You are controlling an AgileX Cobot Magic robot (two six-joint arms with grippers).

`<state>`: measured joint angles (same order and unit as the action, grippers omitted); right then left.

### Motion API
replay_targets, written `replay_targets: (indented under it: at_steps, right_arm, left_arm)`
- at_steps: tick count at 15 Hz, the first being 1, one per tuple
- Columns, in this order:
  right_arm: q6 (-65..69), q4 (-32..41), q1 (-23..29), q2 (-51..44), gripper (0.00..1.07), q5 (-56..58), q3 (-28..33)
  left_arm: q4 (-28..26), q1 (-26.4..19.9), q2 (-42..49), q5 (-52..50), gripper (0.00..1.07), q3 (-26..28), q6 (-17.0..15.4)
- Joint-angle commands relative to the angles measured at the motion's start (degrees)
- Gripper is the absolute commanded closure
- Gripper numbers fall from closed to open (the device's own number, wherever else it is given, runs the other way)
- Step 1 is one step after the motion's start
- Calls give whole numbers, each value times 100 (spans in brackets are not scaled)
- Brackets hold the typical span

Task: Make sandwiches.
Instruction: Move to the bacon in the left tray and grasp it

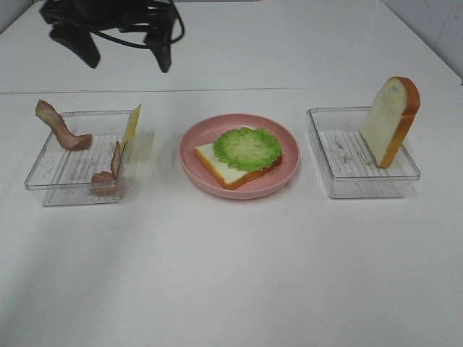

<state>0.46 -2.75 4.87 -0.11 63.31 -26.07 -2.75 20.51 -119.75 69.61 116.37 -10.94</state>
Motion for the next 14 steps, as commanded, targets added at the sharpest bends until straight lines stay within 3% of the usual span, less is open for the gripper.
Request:
replay_targets:
  at_steps: [1, 7, 8, 12, 14]
  right_arm:
    - [-46, 0, -40, -195, 26, -52, 29]
    - [-46, 0, -40, -195, 26, -52, 29]
    - [-46, 0, -40, -195, 26, -52, 29]
    - [-46, 0, -40, -195, 26, -52, 29]
    - [-46, 0, -40, -195, 26, -52, 29]
  left_arm:
    - [-229, -579, 539, 596, 6, -464, 160]
    - [-229, -1507, 837, 413, 8, -1495, 344]
    - [-338, -1684, 831, 92, 8, -1684, 521]
    - [-367, -2028, 693, -539, 9, -1782, 613]
    - [-642, -2338, 378, -728, 9, -1770, 739]
